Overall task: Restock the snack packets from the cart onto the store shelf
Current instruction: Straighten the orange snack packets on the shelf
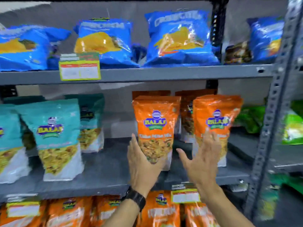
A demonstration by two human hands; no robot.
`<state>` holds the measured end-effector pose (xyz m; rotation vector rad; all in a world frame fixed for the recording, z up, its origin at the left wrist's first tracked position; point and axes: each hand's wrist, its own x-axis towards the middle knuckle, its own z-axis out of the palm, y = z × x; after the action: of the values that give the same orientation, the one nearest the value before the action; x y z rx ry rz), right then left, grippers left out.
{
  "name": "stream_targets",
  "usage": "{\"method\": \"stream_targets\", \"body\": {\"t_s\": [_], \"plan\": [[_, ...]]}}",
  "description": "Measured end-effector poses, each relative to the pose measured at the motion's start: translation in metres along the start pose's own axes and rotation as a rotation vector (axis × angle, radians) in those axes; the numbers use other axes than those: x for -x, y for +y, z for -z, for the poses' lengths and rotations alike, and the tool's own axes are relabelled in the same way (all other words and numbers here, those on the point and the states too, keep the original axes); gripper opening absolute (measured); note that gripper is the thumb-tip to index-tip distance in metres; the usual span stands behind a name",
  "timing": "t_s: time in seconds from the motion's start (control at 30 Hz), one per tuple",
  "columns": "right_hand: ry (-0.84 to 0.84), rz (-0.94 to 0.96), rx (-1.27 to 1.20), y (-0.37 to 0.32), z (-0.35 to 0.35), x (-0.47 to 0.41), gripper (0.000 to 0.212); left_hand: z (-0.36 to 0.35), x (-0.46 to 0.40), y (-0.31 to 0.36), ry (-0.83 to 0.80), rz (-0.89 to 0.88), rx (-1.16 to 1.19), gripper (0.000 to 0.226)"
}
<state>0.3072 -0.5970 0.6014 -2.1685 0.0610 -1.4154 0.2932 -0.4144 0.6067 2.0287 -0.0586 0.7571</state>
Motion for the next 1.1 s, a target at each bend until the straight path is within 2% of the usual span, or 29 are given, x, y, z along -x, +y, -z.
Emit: {"method": "stream_targets", "body": {"t_s": [0.07,0.2,0.27,0.37,0.9,1.1], "plan": [[-0.027,-0.102,0.089,0.035,0.005,-0.013,0.124,-0.023,-0.003,0.010,-0.043,0.086,0.027,0.154],[-0.231,-0.281,-0.074,0.086,0.014,-0.037,0.148,-0.042,-0.008,0.011,0.012,0.172,0.004,0.162],[-0.311,-0.302,-0.194,0.101,0.015,-0.042,0.148,-0.046,-0.007,0.010,0.035,0.181,-0.036,0.161],[-0.338,-0.310,-0.284,0.111,0.015,-0.044,0.138,-0.054,-0.004,0.012,0.067,0.170,-0.072,0.159],[-0.306,-0.298,-0.233,0.124,0.020,-0.046,0.135,-0.065,0.009,0.013,0.066,0.109,-0.184,0.144],[-0.352,-0.274,-0.173,0.123,0.013,-0.045,0.139,-0.058,0.015,0.007,0.066,0.087,-0.152,0.149]]}}
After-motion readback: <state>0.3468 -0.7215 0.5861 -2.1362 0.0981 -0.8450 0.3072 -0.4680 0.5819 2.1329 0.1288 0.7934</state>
